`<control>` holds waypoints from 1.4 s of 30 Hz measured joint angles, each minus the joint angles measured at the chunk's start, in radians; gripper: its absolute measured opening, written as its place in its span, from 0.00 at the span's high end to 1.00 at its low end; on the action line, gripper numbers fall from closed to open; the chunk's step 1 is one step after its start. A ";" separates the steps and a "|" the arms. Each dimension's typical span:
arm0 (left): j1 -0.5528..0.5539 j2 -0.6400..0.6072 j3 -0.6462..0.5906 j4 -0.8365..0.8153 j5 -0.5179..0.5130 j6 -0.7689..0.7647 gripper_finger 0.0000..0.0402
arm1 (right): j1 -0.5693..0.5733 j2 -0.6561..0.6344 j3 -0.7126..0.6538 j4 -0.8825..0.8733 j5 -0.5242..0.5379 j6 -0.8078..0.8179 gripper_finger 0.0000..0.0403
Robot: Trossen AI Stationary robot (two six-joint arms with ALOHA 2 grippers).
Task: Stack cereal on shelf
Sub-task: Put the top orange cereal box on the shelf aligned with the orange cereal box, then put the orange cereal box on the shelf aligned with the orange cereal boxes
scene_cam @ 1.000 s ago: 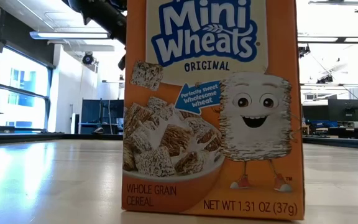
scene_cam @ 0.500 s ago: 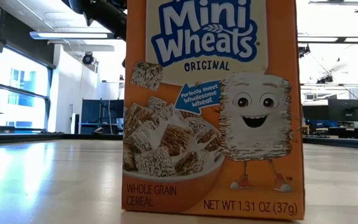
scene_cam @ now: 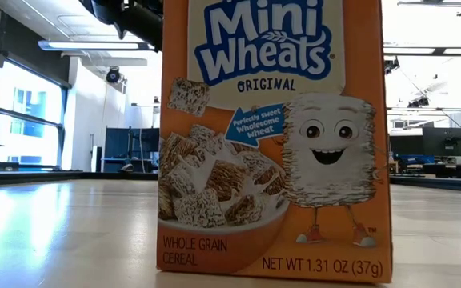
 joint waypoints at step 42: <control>-0.249 -0.577 -0.191 -0.246 -0.065 0.163 1.00 | 0.970 0.247 0.290 -0.234 0.196 0.856 0.83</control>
